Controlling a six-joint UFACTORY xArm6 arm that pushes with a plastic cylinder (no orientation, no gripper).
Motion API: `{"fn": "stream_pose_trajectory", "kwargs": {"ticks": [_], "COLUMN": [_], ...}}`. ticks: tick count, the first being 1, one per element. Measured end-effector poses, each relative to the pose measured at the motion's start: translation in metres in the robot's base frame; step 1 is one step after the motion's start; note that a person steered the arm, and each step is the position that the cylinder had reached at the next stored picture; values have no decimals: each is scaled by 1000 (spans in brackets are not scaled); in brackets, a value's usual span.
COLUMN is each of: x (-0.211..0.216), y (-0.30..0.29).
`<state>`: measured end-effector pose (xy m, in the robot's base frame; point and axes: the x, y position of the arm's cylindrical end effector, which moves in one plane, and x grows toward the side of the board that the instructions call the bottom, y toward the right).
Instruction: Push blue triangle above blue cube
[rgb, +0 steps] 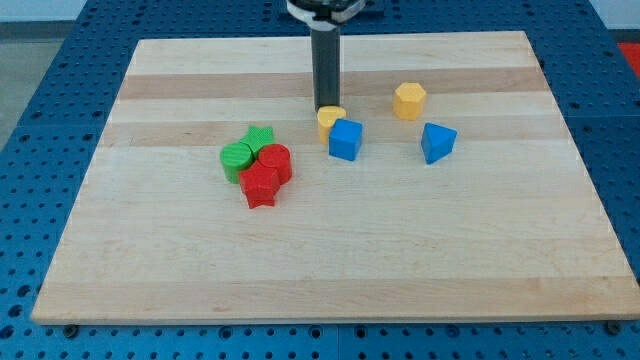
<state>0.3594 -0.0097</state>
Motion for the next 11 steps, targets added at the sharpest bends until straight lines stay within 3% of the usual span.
{"fn": "stream_pose_trajectory", "kwargs": {"ticks": [1,4,6,7,8,9,10,11], "x": [21,14,-68,-90,-88,-53,24,81], "y": [0,0,-7,21,124,204,233,226]}}
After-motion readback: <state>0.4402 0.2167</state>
